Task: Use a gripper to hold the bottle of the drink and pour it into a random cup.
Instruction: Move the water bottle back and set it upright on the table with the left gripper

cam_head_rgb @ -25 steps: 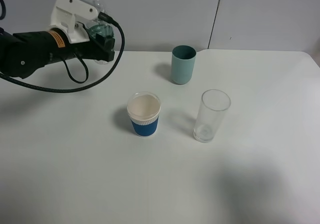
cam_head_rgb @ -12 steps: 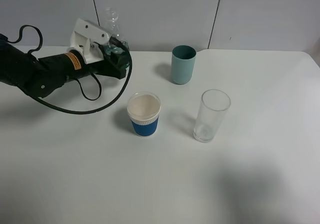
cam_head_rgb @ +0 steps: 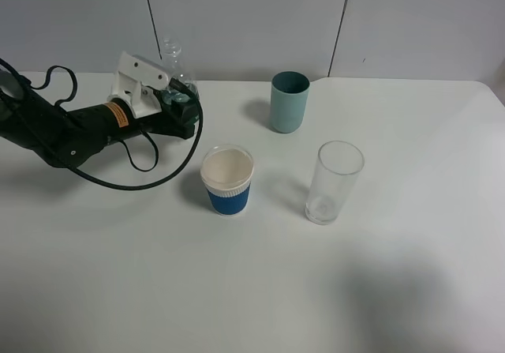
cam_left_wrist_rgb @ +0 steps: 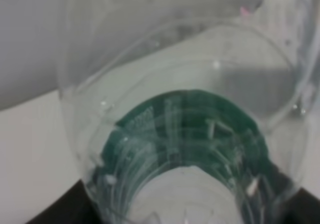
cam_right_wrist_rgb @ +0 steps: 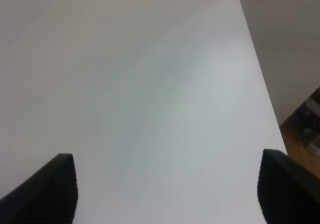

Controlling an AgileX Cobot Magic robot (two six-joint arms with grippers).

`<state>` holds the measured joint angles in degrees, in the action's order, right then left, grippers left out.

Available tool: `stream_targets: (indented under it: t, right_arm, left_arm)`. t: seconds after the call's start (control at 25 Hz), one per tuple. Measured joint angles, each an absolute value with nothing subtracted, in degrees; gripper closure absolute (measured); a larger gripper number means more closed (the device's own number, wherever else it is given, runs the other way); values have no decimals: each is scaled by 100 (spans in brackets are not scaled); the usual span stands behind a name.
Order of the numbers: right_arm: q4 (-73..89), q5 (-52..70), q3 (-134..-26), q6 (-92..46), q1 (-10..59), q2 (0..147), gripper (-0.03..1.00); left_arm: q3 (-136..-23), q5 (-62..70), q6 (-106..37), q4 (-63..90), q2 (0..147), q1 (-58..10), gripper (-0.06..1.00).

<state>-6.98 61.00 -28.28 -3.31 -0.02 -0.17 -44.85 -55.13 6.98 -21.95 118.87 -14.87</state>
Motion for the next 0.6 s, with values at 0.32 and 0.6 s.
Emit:
stream_targets:
  t: [0.32,0.6]
  right_arm:
    - [-698,6100,-2828,-331,-2,-17,23]
    - [-698,6100,-2828,-331,-2,-17,23]
  left_arm:
    - [-4475,-5717,513,-2201,12274,-1483,44]
    - [-4475,-5885,372,-2195,12367,-1483,44]
